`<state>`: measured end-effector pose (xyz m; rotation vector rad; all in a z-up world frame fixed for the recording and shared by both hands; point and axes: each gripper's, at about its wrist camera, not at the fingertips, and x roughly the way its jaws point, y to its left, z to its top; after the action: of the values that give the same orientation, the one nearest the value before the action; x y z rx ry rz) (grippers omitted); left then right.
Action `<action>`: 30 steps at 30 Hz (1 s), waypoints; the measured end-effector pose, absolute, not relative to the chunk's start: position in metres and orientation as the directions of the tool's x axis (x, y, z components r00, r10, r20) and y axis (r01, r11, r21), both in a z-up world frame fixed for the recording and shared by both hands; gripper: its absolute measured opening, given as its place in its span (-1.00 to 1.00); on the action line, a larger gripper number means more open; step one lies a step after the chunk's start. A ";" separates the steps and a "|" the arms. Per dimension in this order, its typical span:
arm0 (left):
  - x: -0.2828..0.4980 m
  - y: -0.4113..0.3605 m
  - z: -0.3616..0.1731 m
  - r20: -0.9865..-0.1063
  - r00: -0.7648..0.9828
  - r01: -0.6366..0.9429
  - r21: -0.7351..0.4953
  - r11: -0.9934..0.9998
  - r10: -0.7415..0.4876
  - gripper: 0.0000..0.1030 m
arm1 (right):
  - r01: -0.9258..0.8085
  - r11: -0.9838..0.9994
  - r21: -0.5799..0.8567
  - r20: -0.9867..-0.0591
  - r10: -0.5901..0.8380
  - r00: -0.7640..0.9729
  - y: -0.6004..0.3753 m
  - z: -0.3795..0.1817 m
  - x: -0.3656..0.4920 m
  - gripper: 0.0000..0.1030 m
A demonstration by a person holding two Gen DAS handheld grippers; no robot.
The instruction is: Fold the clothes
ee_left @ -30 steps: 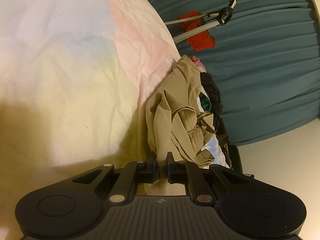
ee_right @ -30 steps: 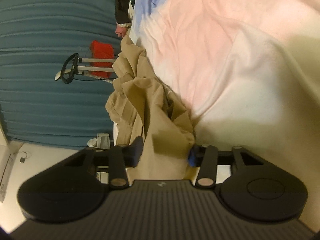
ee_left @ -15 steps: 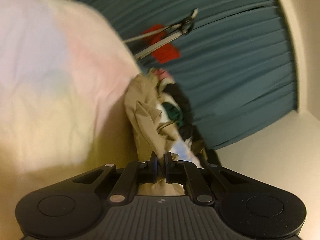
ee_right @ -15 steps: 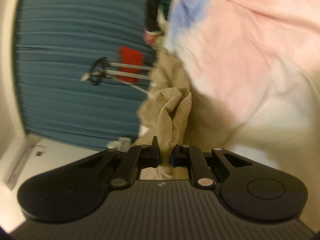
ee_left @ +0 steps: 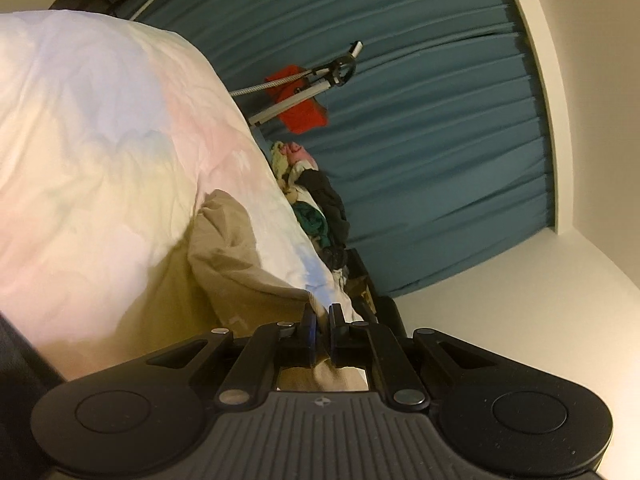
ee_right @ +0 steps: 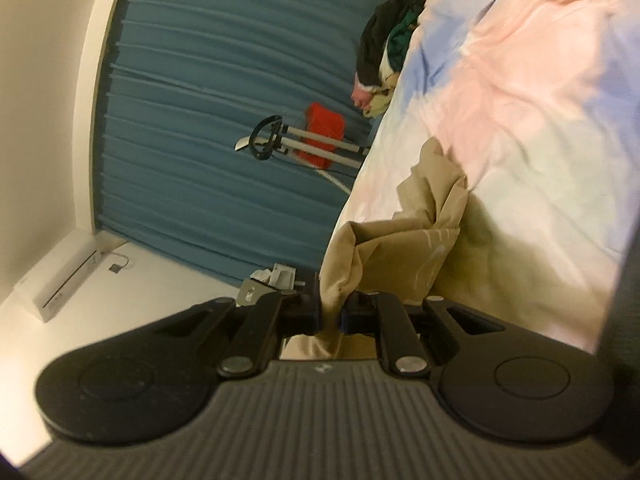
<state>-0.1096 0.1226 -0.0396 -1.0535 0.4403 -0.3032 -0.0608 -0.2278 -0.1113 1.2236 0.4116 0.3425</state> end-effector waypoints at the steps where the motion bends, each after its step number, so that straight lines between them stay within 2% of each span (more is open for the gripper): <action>1: -0.107 0.121 -0.037 -0.208 0.871 0.032 -0.880 0.474 -0.445 -0.89 | -0.023 0.336 0.941 -0.139 0.451 0.882 -0.228 -0.106 -0.059 -0.76; 2: -0.100 0.119 -0.034 -0.216 0.869 0.033 -0.872 0.488 -0.445 -0.88 | -0.021 0.382 0.924 -0.160 0.434 0.887 -0.227 -0.100 -0.052 -0.76; 5: -0.053 0.109 -0.020 -0.333 0.848 -0.038 -0.815 0.578 -0.413 -0.88 | 0.049 0.425 0.904 -0.239 0.407 0.881 -0.224 -0.089 -0.012 -0.75; 9: 0.019 0.099 -0.010 -0.426 0.829 -0.089 -0.741 0.665 -0.363 -0.86 | 0.167 0.432 0.886 -0.347 0.378 0.859 -0.216 -0.088 0.060 -0.75; 13: 0.091 0.092 -0.020 -0.514 0.808 -0.149 -0.652 0.744 -0.289 -0.85 | 0.228 0.508 0.831 -0.438 0.344 0.831 -0.204 -0.094 0.123 -0.74; 15: 0.115 0.093 -0.034 -0.531 0.814 -0.168 -0.604 0.779 -0.236 -0.87 | 0.243 0.532 0.811 -0.468 0.342 0.815 -0.201 -0.109 0.147 -0.72; 18: 0.136 0.103 -0.061 -0.530 0.821 -0.189 -0.605 0.774 -0.213 -0.90 | 0.247 0.539 0.806 -0.485 0.361 0.796 -0.201 -0.133 0.167 -0.72; 24: 0.157 0.126 -0.098 -0.544 0.800 -0.204 -0.644 0.737 -0.255 -0.93 | 0.250 0.535 0.807 -0.502 0.398 0.767 -0.199 -0.159 0.189 -0.72; 26: 0.158 0.131 -0.102 -0.536 0.800 -0.190 -0.654 0.733 -0.271 -0.78 | 0.247 0.521 0.817 -0.494 0.412 0.766 -0.200 -0.160 0.191 -0.72; 28: 0.157 0.134 -0.103 -0.505 0.809 -0.160 -0.681 0.714 -0.301 -0.52 | 0.244 0.504 0.829 -0.484 0.425 0.765 -0.201 -0.163 0.190 -0.72; 30: 0.157 0.135 -0.103 -0.476 0.811 -0.127 -0.710 0.693 -0.339 0.03 | 0.246 0.478 0.844 -0.471 0.439 0.765 -0.204 -0.167 0.189 -0.72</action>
<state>0.1566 0.1348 -0.1026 -0.8096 0.6302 -0.1278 0.1890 -0.2041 -0.1675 1.0923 0.7261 0.1315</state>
